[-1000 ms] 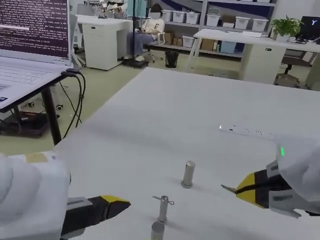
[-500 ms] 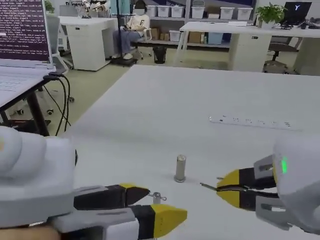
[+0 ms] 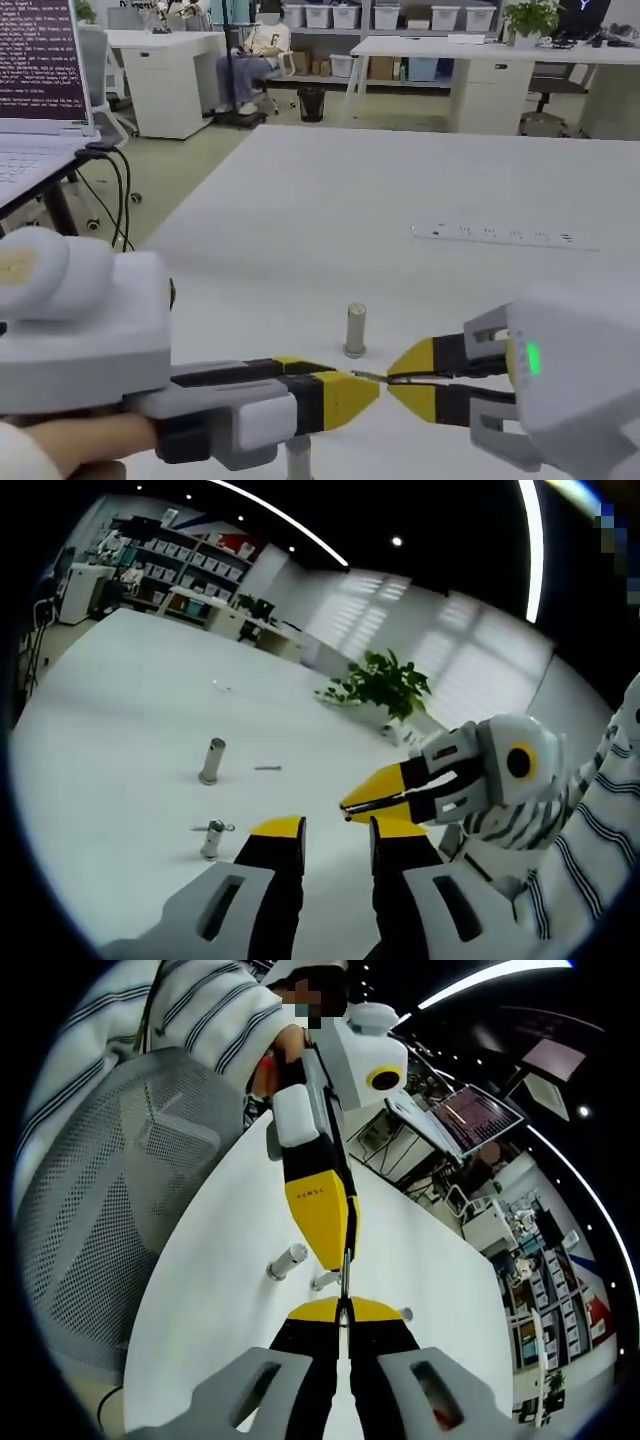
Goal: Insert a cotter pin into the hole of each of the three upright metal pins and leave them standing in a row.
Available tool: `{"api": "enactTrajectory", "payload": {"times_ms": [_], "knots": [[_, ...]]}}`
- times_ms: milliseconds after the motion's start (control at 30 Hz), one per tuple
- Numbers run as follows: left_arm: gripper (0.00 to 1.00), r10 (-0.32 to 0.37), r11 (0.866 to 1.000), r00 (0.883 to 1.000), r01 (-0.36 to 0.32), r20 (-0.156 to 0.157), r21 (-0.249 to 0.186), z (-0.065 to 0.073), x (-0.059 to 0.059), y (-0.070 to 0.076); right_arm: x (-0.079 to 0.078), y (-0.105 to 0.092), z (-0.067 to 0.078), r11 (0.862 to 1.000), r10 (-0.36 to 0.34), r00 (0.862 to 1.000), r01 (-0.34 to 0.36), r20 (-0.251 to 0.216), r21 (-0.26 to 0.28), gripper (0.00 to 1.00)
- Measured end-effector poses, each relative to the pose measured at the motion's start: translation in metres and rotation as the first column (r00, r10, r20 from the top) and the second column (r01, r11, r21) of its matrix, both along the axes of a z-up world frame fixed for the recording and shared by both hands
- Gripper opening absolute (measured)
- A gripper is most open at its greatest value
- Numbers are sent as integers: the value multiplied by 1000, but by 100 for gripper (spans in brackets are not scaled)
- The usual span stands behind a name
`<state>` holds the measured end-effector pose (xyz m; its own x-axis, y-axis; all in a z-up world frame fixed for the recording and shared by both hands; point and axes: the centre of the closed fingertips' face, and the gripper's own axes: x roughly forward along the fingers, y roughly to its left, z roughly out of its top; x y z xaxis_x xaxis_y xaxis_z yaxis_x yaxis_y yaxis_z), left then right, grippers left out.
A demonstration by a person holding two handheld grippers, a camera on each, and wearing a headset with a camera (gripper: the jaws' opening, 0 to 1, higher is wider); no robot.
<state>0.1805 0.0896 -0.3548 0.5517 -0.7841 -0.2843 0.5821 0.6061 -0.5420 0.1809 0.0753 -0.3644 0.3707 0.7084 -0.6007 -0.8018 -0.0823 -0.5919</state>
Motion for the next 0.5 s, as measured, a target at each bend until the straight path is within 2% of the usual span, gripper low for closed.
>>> {"api": "enactTrajectory", "payload": {"times_ms": [167, 267, 500], "knots": [[17, -10, 1000, 1000, 10, -14, -13, -1, -1, -5, -6, 4, -4, 1000, 22, 1000, -22, -5, -13, 0], [11, -22, 1000, 999, 22, -22, -13, -3, -3, -9, -7, 5, -5, 999, 25, 1000, -25, 7, -25, 0], [7, -26, 1000, 999, 27, -30, 2, -8, -5, -9, -9, 6, -3, 1000, 24, 1000, -23, 10, -18, 0]]}}
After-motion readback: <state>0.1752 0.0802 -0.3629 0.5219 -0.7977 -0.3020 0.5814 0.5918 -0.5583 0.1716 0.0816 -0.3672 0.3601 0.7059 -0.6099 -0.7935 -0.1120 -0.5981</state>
